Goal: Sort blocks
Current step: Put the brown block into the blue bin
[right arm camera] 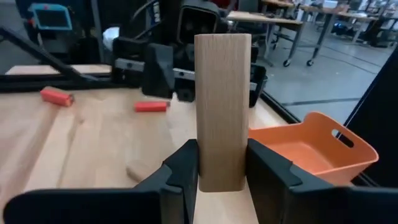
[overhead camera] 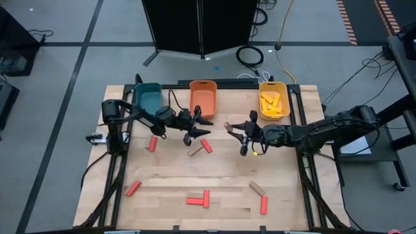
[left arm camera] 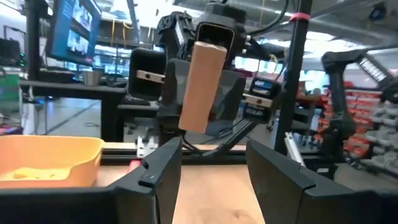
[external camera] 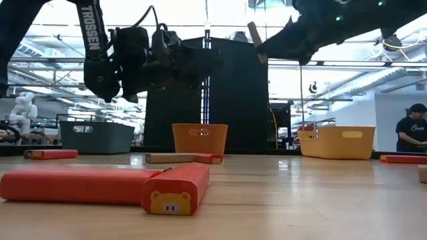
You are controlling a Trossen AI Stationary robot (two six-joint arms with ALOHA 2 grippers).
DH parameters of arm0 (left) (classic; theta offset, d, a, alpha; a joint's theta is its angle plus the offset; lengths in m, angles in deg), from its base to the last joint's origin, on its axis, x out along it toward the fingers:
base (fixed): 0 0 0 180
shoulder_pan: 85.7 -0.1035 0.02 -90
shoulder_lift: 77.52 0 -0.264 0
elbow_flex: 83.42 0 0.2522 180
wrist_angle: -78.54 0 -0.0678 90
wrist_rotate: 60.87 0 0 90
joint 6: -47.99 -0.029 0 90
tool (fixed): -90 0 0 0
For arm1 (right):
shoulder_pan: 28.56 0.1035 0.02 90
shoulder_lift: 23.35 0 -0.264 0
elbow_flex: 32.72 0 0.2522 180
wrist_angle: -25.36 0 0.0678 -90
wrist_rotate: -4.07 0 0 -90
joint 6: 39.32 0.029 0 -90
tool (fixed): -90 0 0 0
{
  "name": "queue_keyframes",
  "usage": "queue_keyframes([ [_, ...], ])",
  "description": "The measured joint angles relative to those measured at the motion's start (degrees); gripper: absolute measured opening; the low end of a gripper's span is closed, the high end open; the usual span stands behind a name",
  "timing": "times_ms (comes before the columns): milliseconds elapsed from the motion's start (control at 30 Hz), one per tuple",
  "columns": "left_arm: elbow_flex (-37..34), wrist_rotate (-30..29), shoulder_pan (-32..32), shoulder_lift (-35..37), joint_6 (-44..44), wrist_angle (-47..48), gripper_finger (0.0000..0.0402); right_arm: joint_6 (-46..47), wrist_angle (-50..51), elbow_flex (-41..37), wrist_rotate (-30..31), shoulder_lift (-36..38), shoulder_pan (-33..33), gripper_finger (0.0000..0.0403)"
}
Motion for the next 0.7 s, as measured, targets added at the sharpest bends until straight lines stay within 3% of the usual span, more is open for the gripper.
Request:
queue_keyframes([
  [100,1.97,-3.03,0.55,0.15,-3.00,2.47,0.0176,-0.02,-1.76,0.00,-0.19,-3.16,-1.39,0.0098],
  [333,6.98,-3.20,0.70,0.13,-8.37,14.61,0.0176,-1.73,-13.14,0.00,-4.52,-10.35,-3.19,0.0098],
  [700,7.47,-0.10,0.62,0.13,-12.72,12.14,0.0176,-4.60,-15.92,-0.02,-4.34,-11.62,-3.82,0.0098],
])
